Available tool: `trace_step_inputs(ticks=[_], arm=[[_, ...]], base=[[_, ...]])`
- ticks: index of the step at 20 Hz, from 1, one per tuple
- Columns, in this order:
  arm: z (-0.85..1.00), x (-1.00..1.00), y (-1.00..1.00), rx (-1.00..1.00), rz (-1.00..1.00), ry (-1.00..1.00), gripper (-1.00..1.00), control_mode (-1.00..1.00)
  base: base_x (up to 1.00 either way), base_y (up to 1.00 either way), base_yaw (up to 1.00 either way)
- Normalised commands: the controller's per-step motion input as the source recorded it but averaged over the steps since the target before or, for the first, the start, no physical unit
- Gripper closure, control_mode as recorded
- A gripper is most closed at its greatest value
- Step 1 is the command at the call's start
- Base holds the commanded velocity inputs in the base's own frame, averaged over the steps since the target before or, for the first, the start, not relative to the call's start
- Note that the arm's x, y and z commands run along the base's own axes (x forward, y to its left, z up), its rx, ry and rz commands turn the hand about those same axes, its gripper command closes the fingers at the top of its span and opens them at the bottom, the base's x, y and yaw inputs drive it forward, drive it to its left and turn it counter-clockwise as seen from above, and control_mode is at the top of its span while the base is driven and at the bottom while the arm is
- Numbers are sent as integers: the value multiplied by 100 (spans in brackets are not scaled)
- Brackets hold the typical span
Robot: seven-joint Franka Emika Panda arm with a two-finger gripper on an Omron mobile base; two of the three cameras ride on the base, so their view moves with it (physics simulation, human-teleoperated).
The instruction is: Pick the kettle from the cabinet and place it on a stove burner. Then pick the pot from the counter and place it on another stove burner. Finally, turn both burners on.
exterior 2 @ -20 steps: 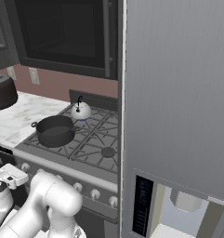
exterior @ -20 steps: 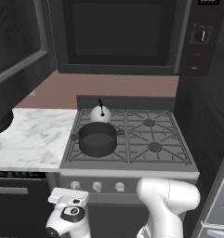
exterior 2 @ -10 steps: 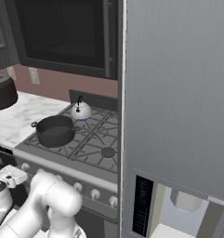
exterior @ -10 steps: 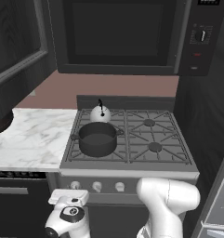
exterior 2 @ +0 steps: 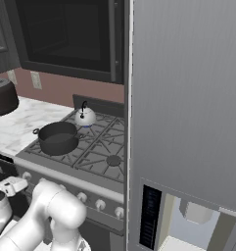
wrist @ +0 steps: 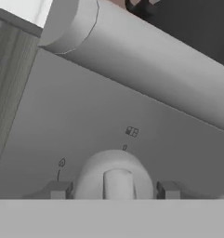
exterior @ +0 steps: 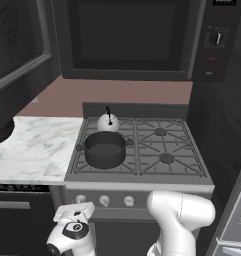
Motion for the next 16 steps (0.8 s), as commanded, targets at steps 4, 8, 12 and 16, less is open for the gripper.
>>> trace_step_inputs(ticks=[4, 8, 12, 16], arm=[[0, 0, 0, -18, 0, 10, 100, -100], [0, 0, 0, -18, 0, 9, 100, -100], [0, 0, 0, -17, 0, 9, 100, -100], [0, 0, 0, -16, 0, 9, 100, -100]], base=[[0, 0, 0], [0, 0, 0], [0, 0, 0], [0, 0, 0]])
